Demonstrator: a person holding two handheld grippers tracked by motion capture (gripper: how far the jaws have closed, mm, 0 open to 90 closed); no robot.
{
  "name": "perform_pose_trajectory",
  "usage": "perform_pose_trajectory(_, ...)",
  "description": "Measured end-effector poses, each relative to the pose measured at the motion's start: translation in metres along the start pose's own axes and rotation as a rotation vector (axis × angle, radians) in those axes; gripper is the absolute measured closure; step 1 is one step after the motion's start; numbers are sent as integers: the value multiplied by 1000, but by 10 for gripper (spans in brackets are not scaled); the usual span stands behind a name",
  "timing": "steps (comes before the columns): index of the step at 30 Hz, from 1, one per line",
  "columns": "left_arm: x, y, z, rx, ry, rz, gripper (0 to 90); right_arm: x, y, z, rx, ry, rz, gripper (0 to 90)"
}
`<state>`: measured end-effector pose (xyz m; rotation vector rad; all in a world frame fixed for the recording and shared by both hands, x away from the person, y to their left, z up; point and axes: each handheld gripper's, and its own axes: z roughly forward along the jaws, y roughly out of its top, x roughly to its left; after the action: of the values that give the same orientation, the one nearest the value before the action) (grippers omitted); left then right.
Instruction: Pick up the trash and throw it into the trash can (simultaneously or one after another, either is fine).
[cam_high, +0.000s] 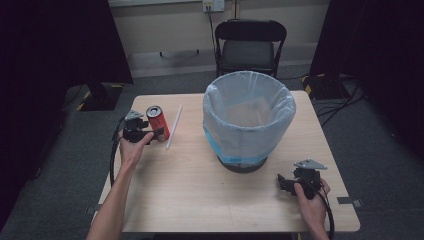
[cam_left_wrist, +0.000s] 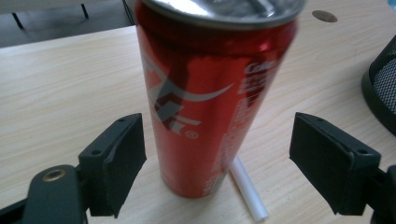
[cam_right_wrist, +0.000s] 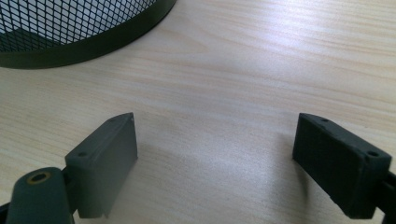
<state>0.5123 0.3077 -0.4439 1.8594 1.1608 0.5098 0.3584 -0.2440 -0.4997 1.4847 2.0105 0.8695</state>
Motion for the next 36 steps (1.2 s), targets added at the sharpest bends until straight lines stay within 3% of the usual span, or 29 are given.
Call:
perform_pose_trajectory(2, 3, -3, 5, 4, -19, -16, 169, 0, 0, 0, 0, 0, -1, 129)
perform_pose_trajectory(9, 6, -10, 22, 19, -22, -36, 169, 0, 0, 0, 0, 0, 0, 129)
perform_pose_trajectory(13, 7, -13, 30, 35, -6, -22, 170, 0, 0, 0, 0, 0, 0, 129)
perform_pose_trajectory(14, 9, -15, 33, 37, -6, -38, 177, 0, 0, 0, 0, 0, 0, 129)
perform_pose_trajectory(21, 7, -17, 41, 26, 5, -22, 219, 0, 0, 0, 0, 0, 0, 129)
perform_pose_trajectory(26, 8, -19, 44, 34, 15, -22, 239, 0, 0, 0, 0, -1, -1, 129)
perform_pose_trajectory(32, 11, -17, 40, 15, 29, -23, 340, 0, 0, 0, 0, 0, 0, 129)
perform_pose_trajectory(36, 10, -16, 37, 14, 31, -15, 341, 0, 0, 0, 0, 0, 0, 129)
